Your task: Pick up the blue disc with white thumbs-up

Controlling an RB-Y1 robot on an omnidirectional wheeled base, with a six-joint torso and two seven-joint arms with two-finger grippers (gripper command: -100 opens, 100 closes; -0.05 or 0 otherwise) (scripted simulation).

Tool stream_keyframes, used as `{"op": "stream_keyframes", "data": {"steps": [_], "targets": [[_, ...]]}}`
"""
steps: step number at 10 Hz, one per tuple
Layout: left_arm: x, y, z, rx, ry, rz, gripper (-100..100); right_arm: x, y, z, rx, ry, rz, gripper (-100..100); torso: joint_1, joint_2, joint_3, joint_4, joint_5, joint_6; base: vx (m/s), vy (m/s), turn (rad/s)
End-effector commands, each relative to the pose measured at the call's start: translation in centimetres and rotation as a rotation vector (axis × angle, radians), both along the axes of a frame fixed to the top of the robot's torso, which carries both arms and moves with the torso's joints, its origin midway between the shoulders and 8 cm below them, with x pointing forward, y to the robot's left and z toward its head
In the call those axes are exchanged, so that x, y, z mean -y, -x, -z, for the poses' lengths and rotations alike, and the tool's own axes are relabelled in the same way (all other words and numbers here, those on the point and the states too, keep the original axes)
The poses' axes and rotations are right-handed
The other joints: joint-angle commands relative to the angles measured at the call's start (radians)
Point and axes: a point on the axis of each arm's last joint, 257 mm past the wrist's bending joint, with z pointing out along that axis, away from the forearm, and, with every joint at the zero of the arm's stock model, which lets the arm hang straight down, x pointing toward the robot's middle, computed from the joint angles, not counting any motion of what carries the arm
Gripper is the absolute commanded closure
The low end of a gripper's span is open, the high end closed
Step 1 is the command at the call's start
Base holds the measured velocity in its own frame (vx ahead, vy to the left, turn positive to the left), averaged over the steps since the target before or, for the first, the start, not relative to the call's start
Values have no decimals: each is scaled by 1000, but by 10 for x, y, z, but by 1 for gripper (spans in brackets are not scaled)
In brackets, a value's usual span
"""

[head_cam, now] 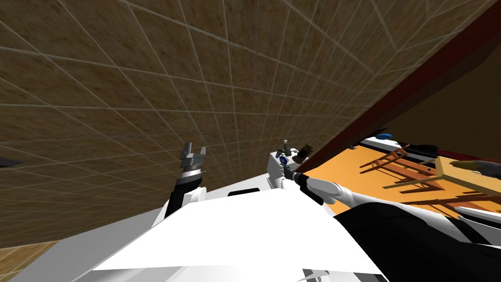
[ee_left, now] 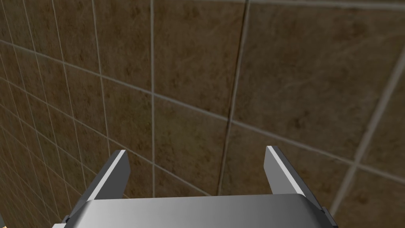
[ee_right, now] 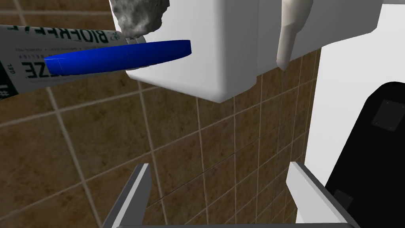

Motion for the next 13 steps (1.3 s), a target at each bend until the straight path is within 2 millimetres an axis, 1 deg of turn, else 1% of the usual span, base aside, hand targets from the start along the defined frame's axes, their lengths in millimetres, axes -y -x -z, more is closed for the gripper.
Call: {"op": "stream_keyframes", "data": {"steps": [1,3,4,7,9,10,11,12,13], "targets": [[0,0,0,0,0,0,0,12,-2,-5,5,58,-22,-100,0,0,0,0,0,0,3,0,35],[0,0,0,0,0,0,0,39,-4,-14,20,211,-85,-100,0,0,0,0,0,0,3,3,96],[0,0,0,0,0,0,0,41,-4,-16,19,219,-89,-100,0,0,0,0,0,0,4,-2,33],[0,0,0,0,0,0,0,72,-7,-32,34,400,-171,-100,0,0,0,0,0,0,4,-2,77],[0,0,0,0,0,0,0,84,-9,-40,39,474,-207,-100,0,0,0,0,0,0,4,-6,41],[0,0,0,0,0,0,0,87,-10,-42,41,496,-217,-100,-1,0,0,0,0,0,4,-8,39],[0,0,0,0,0,0,0,86,-9,-40,38,481,-211,-100,-1,0,0,0,0,0,2,-5,8],[0,0,0,0,0,0,0,87,-10,-41,40,483,-212,0,0,0,0,0,0,1,0,0,0],[0,0,0,0,0,0,0,91,-5,-33,36,483,-197,-100,0,1,0,0,0,1,37,-5,108]]}}
